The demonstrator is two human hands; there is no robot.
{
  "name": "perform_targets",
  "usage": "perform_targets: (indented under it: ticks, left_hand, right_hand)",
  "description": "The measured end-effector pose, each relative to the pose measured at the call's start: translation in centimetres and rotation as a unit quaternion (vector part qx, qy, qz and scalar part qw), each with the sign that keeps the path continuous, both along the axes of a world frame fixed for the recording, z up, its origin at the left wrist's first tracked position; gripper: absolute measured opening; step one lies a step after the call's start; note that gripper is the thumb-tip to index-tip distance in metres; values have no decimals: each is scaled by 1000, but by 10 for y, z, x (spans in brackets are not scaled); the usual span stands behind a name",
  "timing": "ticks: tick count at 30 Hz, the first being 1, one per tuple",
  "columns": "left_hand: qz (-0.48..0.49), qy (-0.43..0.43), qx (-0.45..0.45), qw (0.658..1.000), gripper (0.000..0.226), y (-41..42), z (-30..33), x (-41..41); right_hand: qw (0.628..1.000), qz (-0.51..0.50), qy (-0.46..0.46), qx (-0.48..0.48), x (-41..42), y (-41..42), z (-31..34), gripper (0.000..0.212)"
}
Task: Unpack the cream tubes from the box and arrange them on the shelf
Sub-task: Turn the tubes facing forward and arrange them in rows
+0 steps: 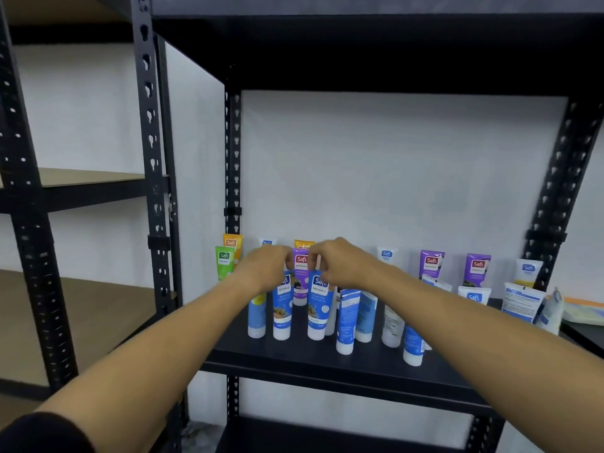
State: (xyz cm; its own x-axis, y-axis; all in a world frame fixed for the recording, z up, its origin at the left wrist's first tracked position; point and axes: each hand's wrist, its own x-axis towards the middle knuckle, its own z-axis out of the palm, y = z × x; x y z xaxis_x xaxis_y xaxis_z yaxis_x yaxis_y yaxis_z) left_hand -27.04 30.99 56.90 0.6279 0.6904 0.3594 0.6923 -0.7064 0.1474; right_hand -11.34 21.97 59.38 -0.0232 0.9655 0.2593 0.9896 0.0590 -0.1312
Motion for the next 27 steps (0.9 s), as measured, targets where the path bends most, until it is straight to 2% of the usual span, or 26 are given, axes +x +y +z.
perform_targets:
  ticks: [6,14,19,23,27]
  left_hand:
    - [5,-18,37,999,21,-8,50,8]
    - [-33,-72,74,994,21,-21,106,51]
    - [-61,-88,88,990,17,-30,122,92]
    - [-100,-121,56,986,15,-34,129,119]
    - [-153,-107,32,982,18,-37,125,145]
  right_hand:
    - [998,-7,22,52,24,-26,53,27]
    - [986,-53,59,149,80,-58,109,27]
    - [985,-92,48,140,112,-72,117,23]
    - [985,-116,27,125,135,-77,121,23]
    - [986,-127,15,103,152,-81,118,24]
